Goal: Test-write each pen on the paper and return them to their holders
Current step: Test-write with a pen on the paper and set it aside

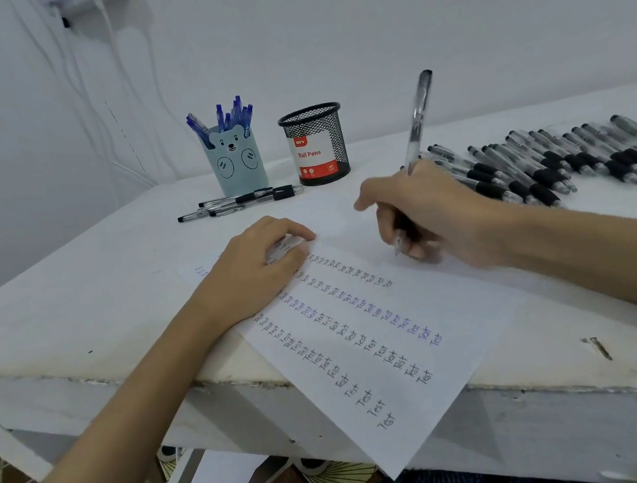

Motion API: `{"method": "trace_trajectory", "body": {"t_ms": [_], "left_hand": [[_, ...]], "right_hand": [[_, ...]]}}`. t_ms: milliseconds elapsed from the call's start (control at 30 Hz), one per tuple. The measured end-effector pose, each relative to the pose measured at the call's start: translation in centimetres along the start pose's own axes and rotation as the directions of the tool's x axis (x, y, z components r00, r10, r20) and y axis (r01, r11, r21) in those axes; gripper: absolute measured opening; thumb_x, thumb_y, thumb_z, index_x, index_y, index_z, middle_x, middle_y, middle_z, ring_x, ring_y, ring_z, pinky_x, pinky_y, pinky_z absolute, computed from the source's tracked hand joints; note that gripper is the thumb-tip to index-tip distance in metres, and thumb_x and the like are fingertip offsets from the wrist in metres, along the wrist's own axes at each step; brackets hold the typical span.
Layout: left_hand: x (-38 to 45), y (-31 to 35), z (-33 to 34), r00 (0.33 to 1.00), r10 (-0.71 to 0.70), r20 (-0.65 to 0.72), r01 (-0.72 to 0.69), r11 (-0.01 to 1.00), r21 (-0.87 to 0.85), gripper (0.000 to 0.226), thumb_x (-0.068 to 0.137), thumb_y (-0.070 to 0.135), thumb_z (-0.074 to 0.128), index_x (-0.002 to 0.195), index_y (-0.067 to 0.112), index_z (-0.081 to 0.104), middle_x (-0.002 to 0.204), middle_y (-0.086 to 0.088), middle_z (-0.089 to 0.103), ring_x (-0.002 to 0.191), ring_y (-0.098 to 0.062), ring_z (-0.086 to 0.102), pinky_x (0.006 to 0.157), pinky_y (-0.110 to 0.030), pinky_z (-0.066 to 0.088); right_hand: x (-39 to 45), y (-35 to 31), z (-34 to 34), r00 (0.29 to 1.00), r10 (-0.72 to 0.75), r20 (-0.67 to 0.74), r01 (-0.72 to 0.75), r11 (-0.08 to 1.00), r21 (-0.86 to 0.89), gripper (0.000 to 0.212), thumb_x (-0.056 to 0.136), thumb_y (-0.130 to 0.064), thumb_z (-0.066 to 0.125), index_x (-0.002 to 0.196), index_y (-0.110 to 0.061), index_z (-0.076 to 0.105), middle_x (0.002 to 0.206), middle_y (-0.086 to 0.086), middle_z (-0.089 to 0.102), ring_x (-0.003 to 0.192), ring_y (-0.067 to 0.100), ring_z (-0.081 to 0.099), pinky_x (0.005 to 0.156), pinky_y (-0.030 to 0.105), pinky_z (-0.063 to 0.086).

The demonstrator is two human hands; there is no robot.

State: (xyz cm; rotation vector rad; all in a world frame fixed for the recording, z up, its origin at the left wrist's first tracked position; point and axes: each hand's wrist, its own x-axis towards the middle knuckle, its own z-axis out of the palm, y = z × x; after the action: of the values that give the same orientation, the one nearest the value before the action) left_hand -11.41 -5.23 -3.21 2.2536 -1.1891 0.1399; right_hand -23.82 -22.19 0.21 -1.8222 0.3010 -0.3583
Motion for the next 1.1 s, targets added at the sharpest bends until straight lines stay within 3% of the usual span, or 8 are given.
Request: {"method": "trace_trajectory", "body": {"t_ms": [133,267,400,567,700,833,933,1100], "left_hand": [[0.0,0.1,-0.1,1.0,0.0,-0.01,0.0,1.0,-0.011,0.018,0.094,0.028,0.053,0.109,0.03,0.064,0.115,0.014,0.06,0.111,0.0,0.05,0.09,-0.005,0.031],[-0.3,0.5,-0.3,1.0,0.022,-0.001,-0.022,0.999,-0.046,0.018,0.093,0.028,0.055,0.109,0.03,0.065,0.114,0.019,0.06,0.11,0.005,0.05,0.089,-0.001,0.031],[-0.5,0.8,-0.3,0.997,0.069,0.025,-0.067,0.994,-0.09,0.019,0.092,0.026,0.058,0.108,0.029,0.067,0.115,0.019,0.062,0.111,0.007,0.052,0.091,-0.001,0.032],[-0.6,0.7,-0.2,0.993,0.116,0.006,-0.115,0.99,-0.078,0.019,0.091,0.026,0.06,0.107,0.031,0.068,0.115,0.019,0.064,0.111,0.006,0.054,0.097,-0.01,0.037],[-0.6,0.6,-0.1,0.992,0.122,-0.003,-0.122,0.989,-0.078,0.018,0.091,0.029,0.059,0.107,0.033,0.068,0.114,0.02,0.064,0.111,0.004,0.055,0.1,-0.021,0.04],[-0.5,0.6,-0.1,0.994,0.113,-0.001,-0.112,0.99,-0.082,0.019,0.09,0.029,0.059,0.107,0.034,0.068,0.114,0.021,0.064,0.111,0.006,0.054,0.1,-0.017,0.039],[-0.5,0.5,-0.1,0.994,0.105,0.001,-0.105,0.99,-0.089,0.018,0.09,0.03,0.06,0.106,0.035,0.067,0.114,0.021,0.064,0.111,0.005,0.054,0.1,-0.018,0.039],[-0.6,0.4,-0.1,0.995,0.097,0.004,-0.096,0.989,-0.117,0.018,0.089,0.035,0.058,0.105,0.037,0.067,0.114,0.021,0.063,0.112,0.003,0.054,0.1,-0.023,0.041]], "right_hand": [[0.5,-0.3,-1.4,0.999,-0.034,-0.014,0.032,0.996,-0.082,0.03,0.085,-0.019,0.067,0.07,-0.012,0.041,0.033,-0.002,0.042,0.029,0.011,0.032,0.033,0.015,0.024],[0.5,-0.1,-1.7,0.999,-0.037,0.03,0.039,0.997,-0.059,0.032,0.098,-0.04,0.044,0.09,-0.009,0.046,0.03,-0.002,0.039,0.026,0.012,0.028,0.036,0.018,0.021],[0.6,0.0,-1.5,0.998,-0.034,0.059,0.033,0.999,0.01,0.037,0.101,-0.038,0.036,0.08,-0.008,0.045,0.031,0.001,0.037,0.032,0.017,0.024,0.045,0.027,0.018],[0.6,0.0,-1.7,0.998,0.0,0.057,-0.003,0.998,0.056,0.039,0.098,-0.038,0.045,0.076,-0.005,0.047,0.031,0.004,0.035,0.026,0.015,0.02,0.035,0.015,0.018],[0.9,0.2,-1.7,1.0,0.0,-0.011,0.001,0.998,0.068,0.036,0.096,-0.028,0.048,0.066,-0.008,0.044,0.03,0.006,0.034,0.028,0.015,0.019,0.037,0.013,0.017],[1.7,-0.2,-2.5,0.995,-0.045,-0.092,0.036,0.995,-0.098,0.029,0.095,-0.023,0.046,0.073,-0.007,0.054,0.028,0.001,0.038,0.024,0.013,0.024,0.035,0.012,0.018],[3.1,-1.0,-4.7,0.984,-0.088,-0.154,0.035,0.946,-0.321,0.025,0.09,-0.015,0.044,0.081,-0.001,0.063,0.029,-0.001,0.041,0.022,0.01,0.027,0.033,0.012,0.022],[5.7,-1.4,-9.0,0.993,-0.044,-0.112,-0.053,0.679,-0.732,0.025,0.087,-0.016,0.062,0.081,0.007,0.066,0.048,0.008,0.051,0.041,0.018,0.045,0.048,0.022,0.038]]}}
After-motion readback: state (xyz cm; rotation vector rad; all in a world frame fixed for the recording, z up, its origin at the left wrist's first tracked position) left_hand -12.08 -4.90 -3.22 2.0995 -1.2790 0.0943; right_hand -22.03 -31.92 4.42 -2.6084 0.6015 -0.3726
